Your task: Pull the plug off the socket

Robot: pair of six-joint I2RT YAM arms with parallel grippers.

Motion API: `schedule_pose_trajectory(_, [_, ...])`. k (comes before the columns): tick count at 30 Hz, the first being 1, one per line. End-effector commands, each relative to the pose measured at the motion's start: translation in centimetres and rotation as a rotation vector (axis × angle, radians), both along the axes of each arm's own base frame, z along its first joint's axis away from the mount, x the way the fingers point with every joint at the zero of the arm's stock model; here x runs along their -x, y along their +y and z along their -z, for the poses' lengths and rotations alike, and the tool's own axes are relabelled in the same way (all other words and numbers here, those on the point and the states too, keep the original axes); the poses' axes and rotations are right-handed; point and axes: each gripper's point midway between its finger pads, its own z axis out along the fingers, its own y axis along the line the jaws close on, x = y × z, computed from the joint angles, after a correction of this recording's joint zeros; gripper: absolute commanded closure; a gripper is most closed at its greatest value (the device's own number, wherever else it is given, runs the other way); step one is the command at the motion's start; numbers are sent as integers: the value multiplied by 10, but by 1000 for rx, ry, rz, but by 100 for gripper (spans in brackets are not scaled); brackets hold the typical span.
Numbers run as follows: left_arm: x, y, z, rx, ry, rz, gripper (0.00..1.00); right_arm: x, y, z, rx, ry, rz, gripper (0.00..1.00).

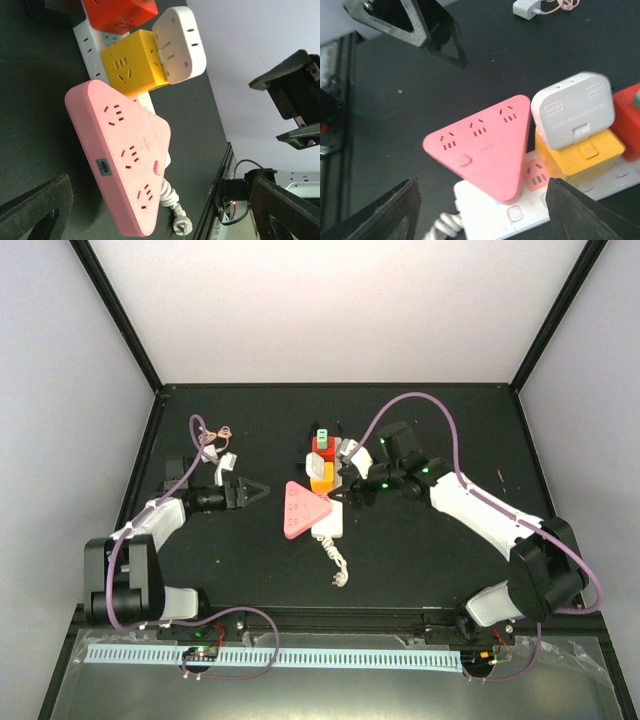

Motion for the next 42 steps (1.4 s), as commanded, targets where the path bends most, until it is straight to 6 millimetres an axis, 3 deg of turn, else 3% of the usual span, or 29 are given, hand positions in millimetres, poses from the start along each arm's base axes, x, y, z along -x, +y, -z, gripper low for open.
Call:
schedule_pose_trajectory(1, [-7, -5, 2, 32, -7, 33, 3, 24, 7, -7, -128, 224, -23, 31])
schedule_pose_trajectory(11, [-4, -21, 42, 26, 122, 99, 11, 36, 8, 62, -100, 408, -25, 57])
schedule_pose_trajectory(16, [-2, -27, 59, 19, 179, 131, 13, 26, 9, 82, -62, 405, 12, 68])
schedule_pose_trajectory(24, [3, -44, 69, 48, 229, 203, 19, 23, 12, 111, -19, 462, 33, 83])
schedule_pose_trajectory(30, [6, -51, 75, 53, 255, 226, 26, 15, 18, 119, -10, 448, 43, 89])
schedule_pose_trajectory(42, [13, -68, 75, 128, 291, 288, 41, 17, 21, 139, 37, 467, 38, 91])
